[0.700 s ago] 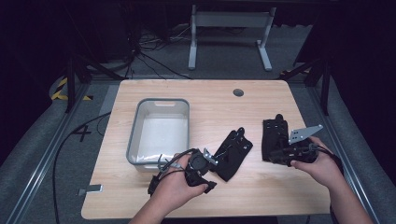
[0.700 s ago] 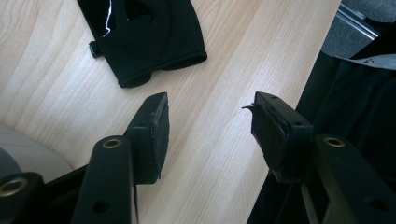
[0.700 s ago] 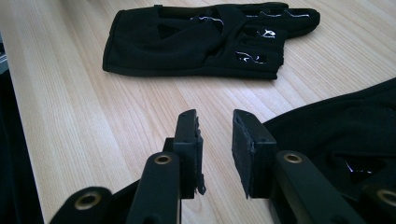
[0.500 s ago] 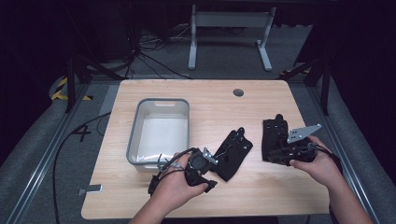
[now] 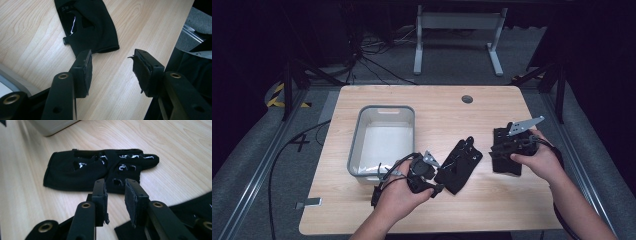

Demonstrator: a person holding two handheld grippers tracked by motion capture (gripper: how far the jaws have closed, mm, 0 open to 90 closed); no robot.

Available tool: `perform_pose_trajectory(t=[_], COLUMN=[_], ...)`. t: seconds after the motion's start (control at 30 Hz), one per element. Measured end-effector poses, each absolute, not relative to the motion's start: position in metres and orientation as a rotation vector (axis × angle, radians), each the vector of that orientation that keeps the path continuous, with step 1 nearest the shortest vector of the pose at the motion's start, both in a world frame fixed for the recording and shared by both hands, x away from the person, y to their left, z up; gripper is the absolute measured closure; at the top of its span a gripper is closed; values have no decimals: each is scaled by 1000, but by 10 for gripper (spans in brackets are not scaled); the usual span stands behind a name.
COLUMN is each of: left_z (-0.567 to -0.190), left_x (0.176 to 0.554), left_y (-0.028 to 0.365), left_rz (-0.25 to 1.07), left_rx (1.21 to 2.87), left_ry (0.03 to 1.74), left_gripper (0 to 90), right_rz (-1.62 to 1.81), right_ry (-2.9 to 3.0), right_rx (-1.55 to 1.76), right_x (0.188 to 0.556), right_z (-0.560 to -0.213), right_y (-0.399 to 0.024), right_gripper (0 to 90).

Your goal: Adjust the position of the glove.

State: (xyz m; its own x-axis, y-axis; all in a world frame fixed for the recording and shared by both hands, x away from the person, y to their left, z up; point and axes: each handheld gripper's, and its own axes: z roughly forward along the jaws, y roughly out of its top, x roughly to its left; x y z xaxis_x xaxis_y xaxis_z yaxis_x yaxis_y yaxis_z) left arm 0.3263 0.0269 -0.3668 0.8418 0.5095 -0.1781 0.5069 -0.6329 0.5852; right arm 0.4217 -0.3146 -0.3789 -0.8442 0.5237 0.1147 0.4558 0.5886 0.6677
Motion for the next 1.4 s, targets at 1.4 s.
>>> perform_pose_trajectory(t=[1.4], left_z=[-399], left_x=[331], left_y=[5], left_rz=[39], left_rx=[2340], left_ry=[734], left_gripper=[429], right_rz=[845], right_ry=[2813], right_rx=[1015], right_x=[489], right_z=[-439], right_y=[-266], right_gripper=[867])
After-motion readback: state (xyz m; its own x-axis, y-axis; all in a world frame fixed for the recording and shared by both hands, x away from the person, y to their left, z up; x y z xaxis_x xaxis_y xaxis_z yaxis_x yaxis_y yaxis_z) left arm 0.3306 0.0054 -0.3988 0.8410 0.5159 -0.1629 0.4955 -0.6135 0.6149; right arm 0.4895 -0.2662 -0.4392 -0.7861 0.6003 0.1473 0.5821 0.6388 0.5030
